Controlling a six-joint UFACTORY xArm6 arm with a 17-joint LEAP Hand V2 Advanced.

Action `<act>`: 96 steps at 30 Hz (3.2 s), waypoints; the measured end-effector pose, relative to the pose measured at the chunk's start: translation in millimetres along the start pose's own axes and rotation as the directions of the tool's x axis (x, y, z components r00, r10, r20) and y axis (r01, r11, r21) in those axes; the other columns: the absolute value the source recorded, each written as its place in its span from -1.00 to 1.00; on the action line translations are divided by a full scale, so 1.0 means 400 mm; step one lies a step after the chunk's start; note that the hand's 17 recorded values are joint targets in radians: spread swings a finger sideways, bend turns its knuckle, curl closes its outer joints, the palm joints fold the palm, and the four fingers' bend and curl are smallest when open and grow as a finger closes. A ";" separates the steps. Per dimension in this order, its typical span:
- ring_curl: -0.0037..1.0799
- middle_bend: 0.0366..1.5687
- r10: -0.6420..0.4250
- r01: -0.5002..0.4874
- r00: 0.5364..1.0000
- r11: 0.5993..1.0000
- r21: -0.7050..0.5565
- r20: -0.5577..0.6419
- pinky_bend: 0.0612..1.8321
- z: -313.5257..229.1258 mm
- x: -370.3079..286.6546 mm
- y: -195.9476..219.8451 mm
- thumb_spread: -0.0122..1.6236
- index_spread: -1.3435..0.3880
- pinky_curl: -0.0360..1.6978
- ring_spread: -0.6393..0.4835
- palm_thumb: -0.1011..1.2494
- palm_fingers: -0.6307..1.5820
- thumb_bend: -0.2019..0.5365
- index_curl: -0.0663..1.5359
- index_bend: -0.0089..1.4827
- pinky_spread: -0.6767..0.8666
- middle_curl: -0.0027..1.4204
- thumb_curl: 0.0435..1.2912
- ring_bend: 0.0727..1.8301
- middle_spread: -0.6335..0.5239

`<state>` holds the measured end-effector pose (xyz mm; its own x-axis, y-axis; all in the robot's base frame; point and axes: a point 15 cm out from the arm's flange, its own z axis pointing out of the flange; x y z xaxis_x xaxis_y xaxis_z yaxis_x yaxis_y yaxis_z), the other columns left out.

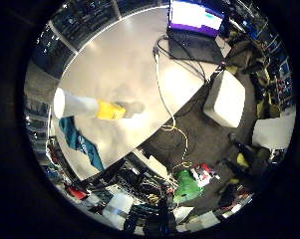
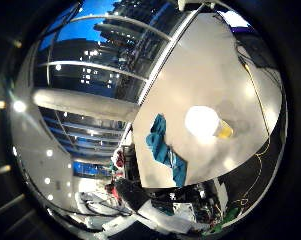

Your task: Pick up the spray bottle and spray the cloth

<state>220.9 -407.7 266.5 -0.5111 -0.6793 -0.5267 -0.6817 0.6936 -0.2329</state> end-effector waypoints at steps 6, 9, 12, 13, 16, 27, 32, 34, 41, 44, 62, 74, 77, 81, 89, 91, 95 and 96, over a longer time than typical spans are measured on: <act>-0.50 -0.79 0.019 -0.019 1.000 1.000 0.001 0.025 -0.61 0.018 0.041 0.014 0.08 0.25 -0.58 0.45 -0.49 -0.39 -0.54 -0.59 -0.78 0.39 -0.54 -0.59 -0.77 0.26; -0.50 -0.80 0.022 -0.021 0.999 1.000 -0.017 0.042 -0.61 0.046 0.057 0.023 0.09 0.25 -0.58 0.45 -0.48 -0.39 -0.54 -0.59 -0.78 0.39 -0.55 -0.60 -0.77 0.26; -0.50 -0.79 0.026 -0.024 0.998 0.999 -0.035 0.057 -0.61 0.073 0.069 0.036 0.09 0.25 -0.59 0.45 -0.48 -0.39 -0.54 -0.59 -0.78 0.39 -0.54 -0.60 -0.78 0.26; -0.50 -0.80 0.024 -0.022 0.998 0.999 -0.038 0.061 -0.61 0.079 0.073 0.039 0.09 0.25 -0.59 0.45 -0.48 -0.40 -0.54 -0.58 -0.78 0.39 -0.55 -0.60 -0.78 0.26; -0.50 -0.79 0.009 -0.006 0.997 0.999 -0.050 0.075 -0.61 0.103 0.086 0.048 0.10 0.25 -0.59 0.45 -0.47 -0.40 -0.53 -0.58 -0.78 0.39 -0.54 -0.60 -0.78 0.26; -0.50 -0.79 0.033 -0.025 0.990 0.998 -0.058 0.140 -0.63 0.237 0.139 0.122 0.13 0.25 -0.59 0.45 -0.44 -0.40 -0.54 -0.58 -0.78 0.38 -0.55 -0.60 -0.77 0.26; -0.51 -0.79 0.031 -0.022 0.987 0.998 -0.057 0.159 -0.64 0.256 0.154 0.131 0.14 0.26 -0.59 0.45 -0.42 -0.40 -0.53 -0.58 -0.78 0.38 -0.54 -0.60 -0.78 0.26; -0.51 -0.79 0.032 -0.024 0.985 0.999 -0.048 0.170 -0.65 0.261 0.157 0.131 0.15 0.26 -0.60 0.45 -0.41 -0.39 -0.53 -0.57 -0.77 0.38 -0.54 -0.60 -0.79 0.26; -0.51 -0.79 0.036 -0.027 0.983 0.998 -0.052 0.180 -0.66 0.275 0.153 0.130 0.16 0.26 -0.60 0.45 -0.40 -0.38 -0.53 -0.57 -0.78 0.38 -0.54 -0.61 -0.79 0.26; -0.51 -0.79 0.044 -0.034 0.980 0.998 -0.052 0.196 -0.66 0.291 0.147 0.125 0.15 0.26 -0.60 0.45 -0.39 -0.38 -0.53 -0.57 -0.77 0.38 -0.54 -0.61 -0.80 0.25; -0.50 -0.79 0.015 0.000 0.965 0.998 -0.058 0.262 -0.67 0.378 0.049 0.067 0.16 0.26 -0.59 0.42 -0.36 -0.35 -0.53 -0.58 -0.78 0.37 -0.54 -0.61 -0.79 0.24; -0.48 -0.74 -0.002 0.022 0.949 0.998 -0.059 0.316 -0.66 0.444 -0.041 0.029 0.18 0.31 -0.60 0.34 -0.29 -0.20 -0.52 -0.58 -0.78 0.33 -0.51 -0.60 -0.68 0.19; -0.45 -0.69 -0.002 0.026 0.945 0.997 -0.070 0.326 -0.66 0.463 -0.054 0.032 0.18 0.31 -0.61 0.26 -0.26 -0.08 -0.52 -0.58 -0.78 0.29 -0.50 -0.60 -0.59 0.14; -0.39 -0.51 0.005 0.020 0.938 0.997 -0.070 0.346 -0.67 0.487 -0.074 0.026 0.19 0.27 -0.64 0.11 -0.20 0.16 -0.51 -0.54 -0.74 0.07 -0.42 -0.60 -0.43 0.02; -0.11 -0.07 0.033 -0.018 0.922 0.999 -0.042 0.385 -0.20 0.521 -0.077 0.009 0.21 0.09 -0.48 -0.20 -0.02 0.74 -0.50 -0.34 -0.50 -0.52 -0.16 -0.58 -0.04 -0.19; -0.02 0.09 0.043 -0.030 0.916 0.999 -0.039 0.399 -0.06 0.526 -0.081 0.005 0.20 0.07 -0.40 -0.23 0.05 0.77 -0.49 -0.21 -0.26 -0.55 -0.08 -0.57 0.08 -0.20; 0.11 0.38 0.034 -0.027 0.907 0.999 -0.023 0.419 0.17 0.535 -0.094 -0.005 0.20 0.09 -0.24 -0.24 0.15 0.69 -0.49 0.01 0.07 -0.52 0.04 -0.56 0.27 -0.18; 0.14 0.42 0.028 -0.022 0.902 1.000 -0.020 0.430 0.21 0.536 -0.103 -0.006 0.20 0.10 -0.21 -0.24 0.18 0.67 -0.49 0.04 0.13 -0.51 0.05 -0.55 0.31 -0.18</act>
<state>355.7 -329.7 113.6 -0.2551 -0.4901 -0.8335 -0.6807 0.7033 -0.2052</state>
